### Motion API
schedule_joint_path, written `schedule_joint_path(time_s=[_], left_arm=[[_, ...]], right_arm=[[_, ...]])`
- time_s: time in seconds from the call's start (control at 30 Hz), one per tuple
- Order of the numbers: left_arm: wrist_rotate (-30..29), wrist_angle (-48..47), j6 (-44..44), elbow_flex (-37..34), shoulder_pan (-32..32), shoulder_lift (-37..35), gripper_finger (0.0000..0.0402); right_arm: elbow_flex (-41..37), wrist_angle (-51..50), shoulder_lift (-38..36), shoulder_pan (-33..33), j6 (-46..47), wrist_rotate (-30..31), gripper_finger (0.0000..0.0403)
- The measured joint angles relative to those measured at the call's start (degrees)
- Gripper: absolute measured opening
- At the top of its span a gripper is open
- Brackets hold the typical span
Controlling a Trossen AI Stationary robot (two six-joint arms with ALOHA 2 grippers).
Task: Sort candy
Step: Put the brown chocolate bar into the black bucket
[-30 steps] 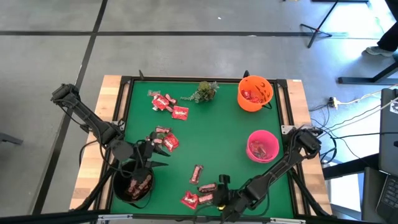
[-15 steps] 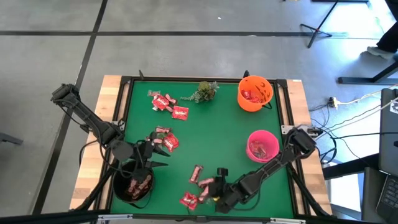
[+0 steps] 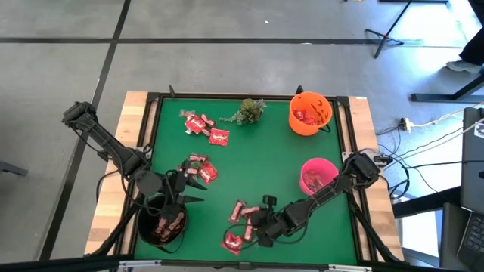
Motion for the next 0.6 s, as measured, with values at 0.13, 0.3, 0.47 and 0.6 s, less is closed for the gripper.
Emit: schedule_joint_path(time_s=[0.13,0.3,0.47,0.6], left_arm=[[0.0,0.0,0.0,0.0,0.02,0.0,0.0153],[0.01,0.0,0.02,0.0,0.0,0.0,0.0153],[0.0,-0.2,0.02,0.0,0.0,0.0,0.0153],[0.02,-0.22,0.02,0.0,0.0,0.0,0.0153]], right_arm=[[0.0,-0.22,0.0,0.11,-1.07,-0.01,0.003],[0.54,-2.46,-0.44,0.15,-1.2,0.05,0.0011],[3.82,-8.5,-0.9,0.15,-1.12,1.06,0.0014],[5.24,-12.18,-0.9,0.15,-1.22,0.89,0.0015]])
